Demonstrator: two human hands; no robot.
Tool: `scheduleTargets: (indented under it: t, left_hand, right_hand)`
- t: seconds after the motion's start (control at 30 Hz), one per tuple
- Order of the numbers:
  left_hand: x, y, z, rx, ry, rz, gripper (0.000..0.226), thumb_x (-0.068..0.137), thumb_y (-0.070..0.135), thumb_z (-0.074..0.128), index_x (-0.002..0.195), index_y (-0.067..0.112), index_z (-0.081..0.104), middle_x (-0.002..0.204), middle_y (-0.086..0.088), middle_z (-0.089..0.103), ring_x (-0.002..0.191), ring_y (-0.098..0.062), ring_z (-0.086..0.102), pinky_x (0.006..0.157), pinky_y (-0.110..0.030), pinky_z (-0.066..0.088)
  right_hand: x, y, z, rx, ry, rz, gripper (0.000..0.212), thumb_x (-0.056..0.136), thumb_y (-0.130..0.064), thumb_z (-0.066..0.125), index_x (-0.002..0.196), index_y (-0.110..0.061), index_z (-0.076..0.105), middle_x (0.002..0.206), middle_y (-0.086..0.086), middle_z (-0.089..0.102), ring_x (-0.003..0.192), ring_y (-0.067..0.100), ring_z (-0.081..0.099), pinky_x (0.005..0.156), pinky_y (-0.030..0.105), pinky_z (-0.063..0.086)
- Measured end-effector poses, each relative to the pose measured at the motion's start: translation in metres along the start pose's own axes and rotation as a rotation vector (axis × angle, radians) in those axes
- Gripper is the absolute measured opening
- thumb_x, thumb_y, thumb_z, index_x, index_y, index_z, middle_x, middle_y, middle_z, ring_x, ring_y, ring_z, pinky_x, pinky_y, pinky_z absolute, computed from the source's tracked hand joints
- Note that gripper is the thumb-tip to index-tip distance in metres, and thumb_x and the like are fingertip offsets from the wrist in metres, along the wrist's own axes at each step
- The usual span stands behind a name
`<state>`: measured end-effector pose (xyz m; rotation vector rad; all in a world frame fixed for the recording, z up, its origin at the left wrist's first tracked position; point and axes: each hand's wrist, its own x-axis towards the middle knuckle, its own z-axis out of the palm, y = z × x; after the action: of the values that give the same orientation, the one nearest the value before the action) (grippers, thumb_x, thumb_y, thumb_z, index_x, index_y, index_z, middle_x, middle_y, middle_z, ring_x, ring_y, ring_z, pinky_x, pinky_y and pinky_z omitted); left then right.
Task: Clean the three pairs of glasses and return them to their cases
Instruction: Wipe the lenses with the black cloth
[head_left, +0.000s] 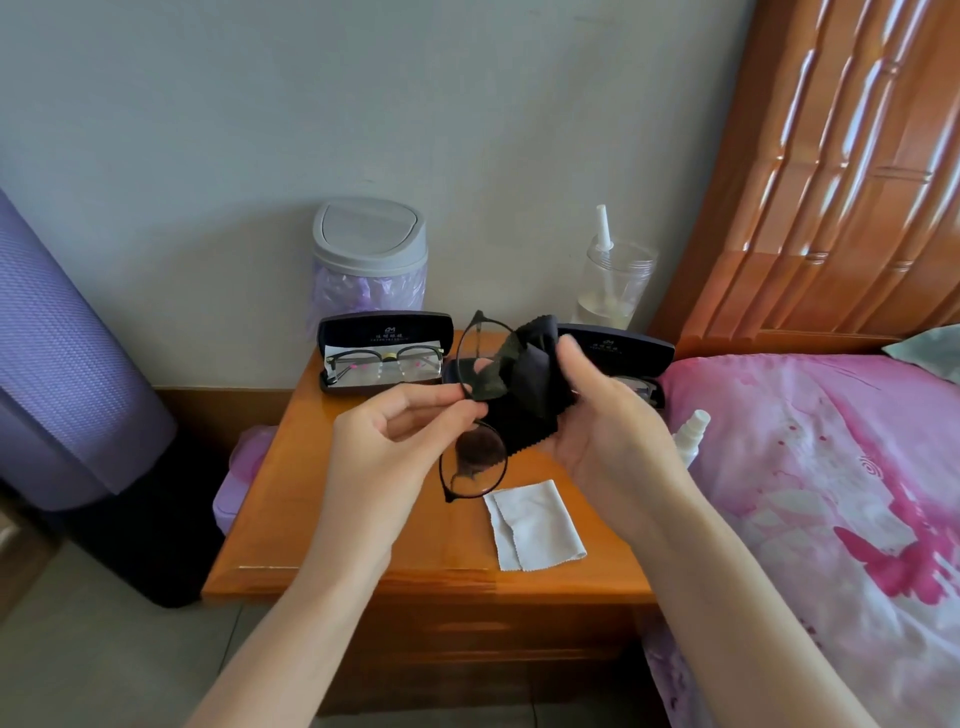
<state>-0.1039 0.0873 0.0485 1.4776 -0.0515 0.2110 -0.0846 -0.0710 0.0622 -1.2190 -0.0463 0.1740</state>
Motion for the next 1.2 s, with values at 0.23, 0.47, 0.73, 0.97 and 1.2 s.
scheduleTargets:
  t: [0.23,0.47,0.73,0.97,1.2]
  left_hand:
    - [-0.003,-0.006,0.000,0.108,-0.014,0.083,0.017,0.079,0.009,0.072,0.086,0.024,0.072,0.081,0.010,0.075,0.080,-0.003,0.070,0.067,-0.009,0.051]
    - [-0.004,-0.007,0.001,0.100,-0.061,0.080,0.015,0.079,0.012,0.072,0.085,0.025,0.072,0.082,0.012,0.075,0.081,-0.002,0.070,0.066,-0.007,0.049]
    - [-0.005,-0.008,-0.001,0.093,-0.063,0.104,0.017,0.080,0.010,0.070,0.087,0.026,0.071,0.084,0.015,0.073,0.081,0.003,0.068,0.064,-0.004,0.047]
    - [-0.006,-0.011,-0.002,0.102,-0.064,0.098,0.015,0.079,0.010,0.070,0.084,0.024,0.072,0.080,0.011,0.074,0.076,-0.001,0.070,0.065,-0.006,0.048]
    - [-0.006,-0.010,-0.002,0.172,-0.079,0.146,0.017,0.078,0.011,0.071,0.081,0.028,0.071,0.080,0.015,0.074,0.077,0.000,0.069,0.068,-0.008,0.050]
  right_hand:
    - [0.004,0.008,0.001,-0.160,0.058,-0.068,0.027,0.084,-0.006,0.065,0.111,-0.001,0.066,0.105,0.017,0.072,0.093,0.026,0.070,0.076,0.031,0.058]
    - [0.013,0.007,0.006,-0.186,0.145,-0.142,0.032,0.084,-0.012,0.067,0.116,-0.008,0.066,0.108,0.008,0.072,0.106,0.023,0.066,0.098,0.042,0.050]
    - [0.010,0.010,0.006,-0.357,0.147,-0.078,0.029,0.078,-0.028,0.073,0.101,-0.010,0.072,0.094,0.006,0.075,0.096,0.021,0.069,0.099,0.043,0.049]
    - [0.011,0.002,0.002,-0.385,0.047,0.035,0.030,0.083,-0.021,0.069,0.108,-0.006,0.068,0.102,0.010,0.073,0.103,0.023,0.065,0.101,0.038,0.045]
    - [0.015,0.001,0.012,-0.182,0.066,0.019,0.032,0.075,-0.019,0.072,0.098,0.002,0.067,0.092,0.014,0.071,0.082,0.019,0.071,0.078,0.034,0.059]
